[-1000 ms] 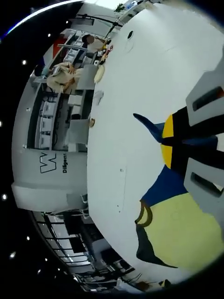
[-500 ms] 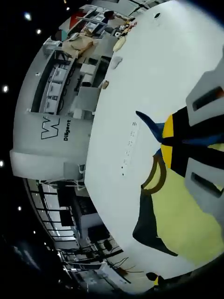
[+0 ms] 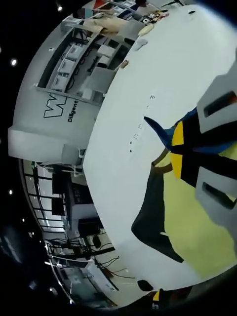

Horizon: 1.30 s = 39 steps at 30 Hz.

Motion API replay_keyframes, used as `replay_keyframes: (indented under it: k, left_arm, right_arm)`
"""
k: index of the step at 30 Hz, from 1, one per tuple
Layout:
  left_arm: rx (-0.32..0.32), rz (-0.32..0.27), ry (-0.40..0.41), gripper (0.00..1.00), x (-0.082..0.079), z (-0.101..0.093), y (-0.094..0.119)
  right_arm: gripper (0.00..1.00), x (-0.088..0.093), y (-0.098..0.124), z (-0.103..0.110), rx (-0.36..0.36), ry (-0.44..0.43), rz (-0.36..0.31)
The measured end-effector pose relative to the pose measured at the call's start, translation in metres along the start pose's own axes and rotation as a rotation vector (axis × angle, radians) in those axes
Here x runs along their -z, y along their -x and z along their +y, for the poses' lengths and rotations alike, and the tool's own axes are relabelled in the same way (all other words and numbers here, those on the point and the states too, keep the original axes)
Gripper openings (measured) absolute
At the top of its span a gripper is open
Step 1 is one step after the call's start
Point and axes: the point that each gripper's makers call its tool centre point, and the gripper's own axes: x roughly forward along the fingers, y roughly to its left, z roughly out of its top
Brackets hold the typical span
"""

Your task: Fold the garment on the visible template until the final outline fits inside the template.

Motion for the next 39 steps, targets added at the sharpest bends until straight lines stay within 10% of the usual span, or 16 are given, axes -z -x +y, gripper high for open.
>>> replay_keyframes:
  k: [16,39]
  left_arm:
    - [-0.003,-0.003,0.021,0.98,0.001,0.003,0.0]
    - [-0.01,0.001,0.043,0.95,0.001,0.007,0.002]
  right_arm:
    - [0.0,0.015,-0.047,0.093,-0.137,0.137,0.082]
    - [0.05,0.076,-0.083,0.146,-0.257,0.082,0.211]
